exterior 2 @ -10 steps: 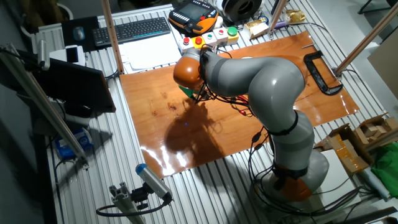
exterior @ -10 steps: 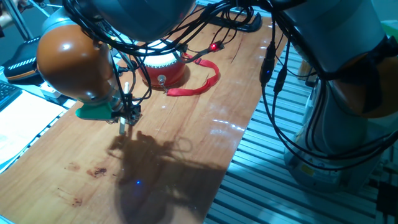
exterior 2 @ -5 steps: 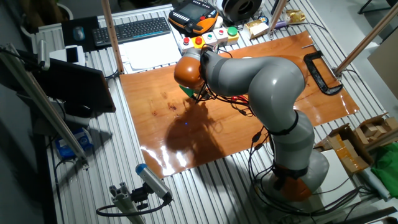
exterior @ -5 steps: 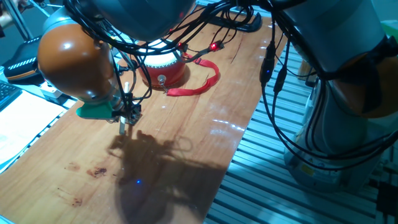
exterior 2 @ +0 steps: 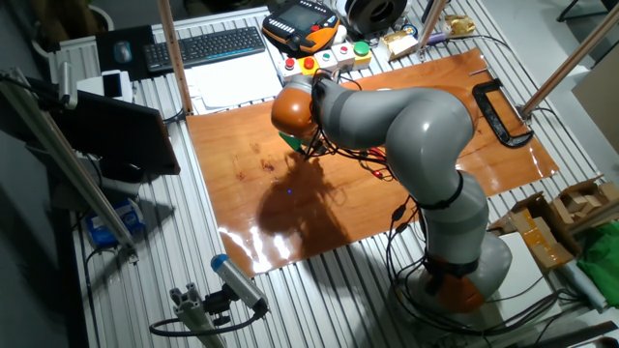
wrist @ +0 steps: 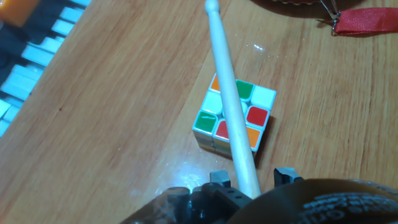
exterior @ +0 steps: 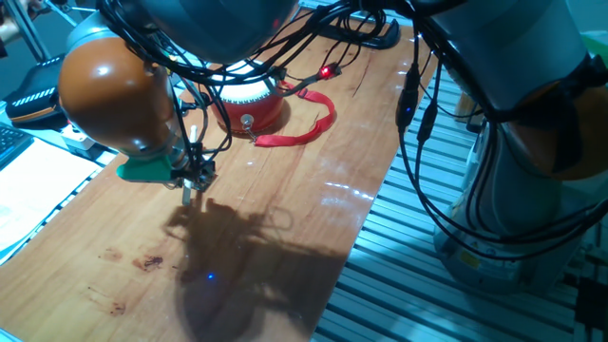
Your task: Play the drum
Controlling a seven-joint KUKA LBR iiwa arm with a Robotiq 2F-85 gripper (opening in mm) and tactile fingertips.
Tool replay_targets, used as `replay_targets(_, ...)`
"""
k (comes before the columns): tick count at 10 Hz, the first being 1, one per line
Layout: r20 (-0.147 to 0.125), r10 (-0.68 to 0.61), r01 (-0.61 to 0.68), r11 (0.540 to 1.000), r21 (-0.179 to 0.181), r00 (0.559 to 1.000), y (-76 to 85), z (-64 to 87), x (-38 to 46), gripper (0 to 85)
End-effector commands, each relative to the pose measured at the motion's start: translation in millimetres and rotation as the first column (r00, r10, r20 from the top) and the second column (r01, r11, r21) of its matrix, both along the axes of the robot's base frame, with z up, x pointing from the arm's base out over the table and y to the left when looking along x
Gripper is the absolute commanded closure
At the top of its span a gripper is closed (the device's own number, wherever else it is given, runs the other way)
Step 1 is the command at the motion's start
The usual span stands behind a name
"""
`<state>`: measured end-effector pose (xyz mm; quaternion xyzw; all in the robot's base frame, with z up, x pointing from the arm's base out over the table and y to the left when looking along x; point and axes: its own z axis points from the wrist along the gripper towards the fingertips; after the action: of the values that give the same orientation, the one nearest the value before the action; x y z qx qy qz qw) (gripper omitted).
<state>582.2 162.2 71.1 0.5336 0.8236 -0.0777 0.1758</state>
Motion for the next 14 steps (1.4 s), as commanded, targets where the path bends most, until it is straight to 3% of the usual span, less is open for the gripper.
replay_targets(1,-0.001,0.003,-0.003,1.0,0.0,1.0,0.0,0.2,0.1,55.3)
replay_targets(4,0.001,0.016,-0.016,1.0,0.01,1.0,-1.3,1.6,0.4,80.0)
replay_targets(5,0.0,0.02,-0.02,1.0,0.012,1.0,-2.3,3.9,0.3,84.3)
replay_targets(8,-0.006,0.033,-0.033,0.999,0.004,0.999,-7.0,20.1,-2.7,84.3)
replay_targets(11,-0.024,0.018,-0.017,0.999,0.042,1.0,-24.6,48.7,-11.1,84.3)
replay_targets(14,-0.036,0.005,-0.005,1.0,-0.009,0.999,-24.8,74.8,-28.8,84.3)
